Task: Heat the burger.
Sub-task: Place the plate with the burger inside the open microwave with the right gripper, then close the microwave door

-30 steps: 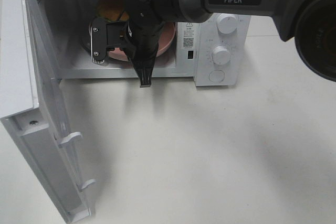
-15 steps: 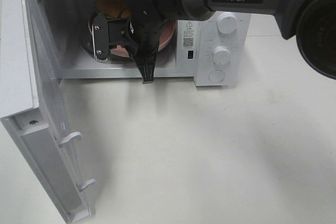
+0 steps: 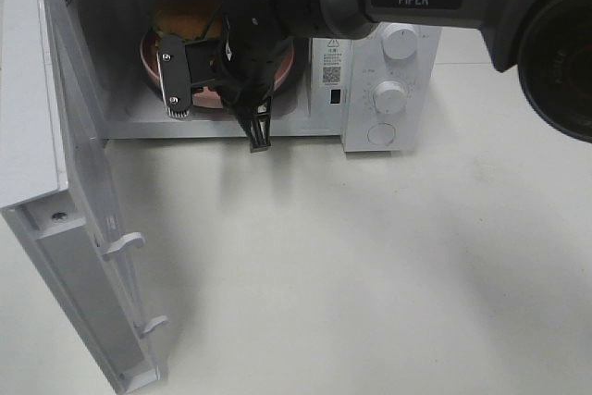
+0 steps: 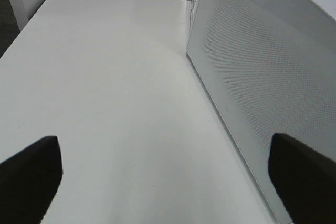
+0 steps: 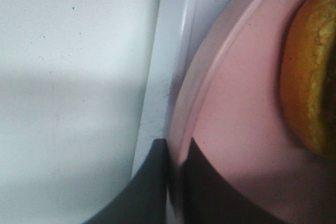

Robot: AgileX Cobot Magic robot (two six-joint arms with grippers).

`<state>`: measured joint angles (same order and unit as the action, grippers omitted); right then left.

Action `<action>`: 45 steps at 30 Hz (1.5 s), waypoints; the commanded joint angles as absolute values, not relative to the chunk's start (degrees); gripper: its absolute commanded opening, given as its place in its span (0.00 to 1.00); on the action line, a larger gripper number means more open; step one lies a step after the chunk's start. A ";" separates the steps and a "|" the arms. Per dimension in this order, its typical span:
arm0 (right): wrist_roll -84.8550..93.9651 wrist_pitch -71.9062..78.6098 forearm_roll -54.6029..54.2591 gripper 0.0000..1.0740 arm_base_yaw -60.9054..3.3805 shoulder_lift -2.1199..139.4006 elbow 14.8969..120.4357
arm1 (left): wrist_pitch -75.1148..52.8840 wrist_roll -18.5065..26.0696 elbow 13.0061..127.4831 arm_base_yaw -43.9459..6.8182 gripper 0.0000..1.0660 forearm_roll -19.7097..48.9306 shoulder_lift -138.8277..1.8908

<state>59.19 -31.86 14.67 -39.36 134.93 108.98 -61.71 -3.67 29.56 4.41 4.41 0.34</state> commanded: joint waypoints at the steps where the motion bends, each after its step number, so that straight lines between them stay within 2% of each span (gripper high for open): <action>1: 61.99 -28.02 13.58 0.00 -38.67 135.10 109.84 | -61.08 -3.78 29.62 4.30 0.94 4.58 1.32; 8: 61.54 -27.90 12.43 0.00 -38.16 135.33 109.84 | -61.08 -3.78 29.62 4.30 0.94 4.58 1.32; 15: 57.98 -28.07 12.55 0.09 -38.04 135.33 109.84 | -61.08 -3.78 29.62 4.30 0.94 4.58 1.32; 17: 56.95 -28.07 12.66 0.20 -38.04 135.33 109.84 | -61.08 -3.78 29.62 4.30 0.94 4.58 1.32; 18: 56.95 -28.07 12.66 0.20 -38.04 135.33 109.84 | -61.08 -3.78 29.62 4.30 0.94 4.58 1.32; 19: 56.95 -28.07 12.83 0.26 -38.04 135.33 109.84 | -61.08 -3.78 29.62 4.30 0.94 4.58 1.32; 20: 56.95 -28.07 12.83 0.26 -38.04 135.33 109.84 | -61.08 -3.78 29.62 4.30 0.94 4.58 1.32; 22: 56.95 -28.53 13.01 0.34 -38.04 135.33 109.84 | -61.08 -3.78 29.62 4.30 0.94 4.58 1.32; 31: 55.69 -28.82 13.01 0.49 -38.04 135.22 109.72 | -61.08 -3.78 29.62 4.30 0.94 4.58 1.32; 33: 55.58 -27.62 13.01 0.56 -38.16 133.67 107.66 | -61.08 -3.78 29.62 4.30 0.94 4.58 1.32; 34: 55.58 -27.62 13.01 0.56 -38.16 133.67 107.66 | -61.08 -3.78 29.62 4.30 0.94 4.58 1.32; 35: 55.58 -26.24 13.01 0.62 -38.16 132.41 105.60 | -61.08 -3.78 29.62 4.30 0.94 4.58 1.32; 36: 55.58 -26.24 13.01 0.62 -38.16 132.41 105.60 | -61.08 -3.78 29.62 4.30 0.94 4.58 1.32; 38: 55.58 -23.09 13.92 0.69 -38.16 130.23 102.16 | -61.08 -3.78 29.62 4.30 0.94 4.58 1.32; 39: 55.58 -23.09 13.92 0.69 -38.16 130.23 102.16 | -61.08 -3.78 29.62 4.30 0.94 4.58 1.32; 40: 55.58 -20.80 14.21 0.73 -38.16 128.46 99.58 | -61.08 -3.78 29.62 4.30 0.94 4.58 1.32; 45: 55.58 -16.84 14.21 0.74 -38.16 124.50 92.42 | -61.08 -3.78 29.62 4.30 0.94 4.58 1.32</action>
